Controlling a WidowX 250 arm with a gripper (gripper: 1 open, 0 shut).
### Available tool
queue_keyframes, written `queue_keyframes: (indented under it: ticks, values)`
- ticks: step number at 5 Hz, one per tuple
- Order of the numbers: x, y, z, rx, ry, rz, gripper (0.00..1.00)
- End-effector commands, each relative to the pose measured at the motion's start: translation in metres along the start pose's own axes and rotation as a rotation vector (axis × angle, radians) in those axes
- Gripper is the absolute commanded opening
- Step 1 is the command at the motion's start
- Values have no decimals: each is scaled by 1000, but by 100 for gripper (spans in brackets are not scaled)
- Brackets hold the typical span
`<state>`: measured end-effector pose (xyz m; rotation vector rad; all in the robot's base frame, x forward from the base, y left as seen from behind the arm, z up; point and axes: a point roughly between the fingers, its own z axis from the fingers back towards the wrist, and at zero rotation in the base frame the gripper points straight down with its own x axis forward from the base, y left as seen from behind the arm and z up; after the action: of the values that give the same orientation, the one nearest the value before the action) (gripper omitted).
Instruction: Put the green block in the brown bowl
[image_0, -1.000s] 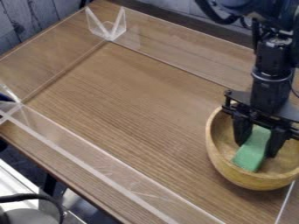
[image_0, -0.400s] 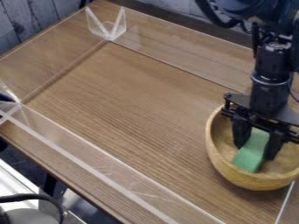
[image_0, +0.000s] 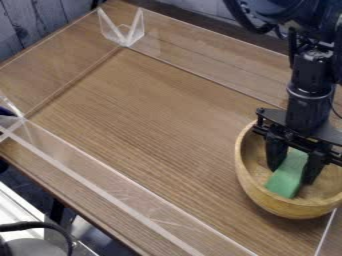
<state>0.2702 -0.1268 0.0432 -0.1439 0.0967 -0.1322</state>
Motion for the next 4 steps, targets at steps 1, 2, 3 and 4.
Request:
queue_keyframes:
  ticks: [1, 2, 3, 4]
  values:
    - [6, -7, 23, -12, -62, -22, 100]
    - [4, -6, 38, -7, -85, -22, 100]
    - [2, -5, 65, 2, -138, -19, 100]
    - [2, -3, 100, 16, -199, -10, 100]
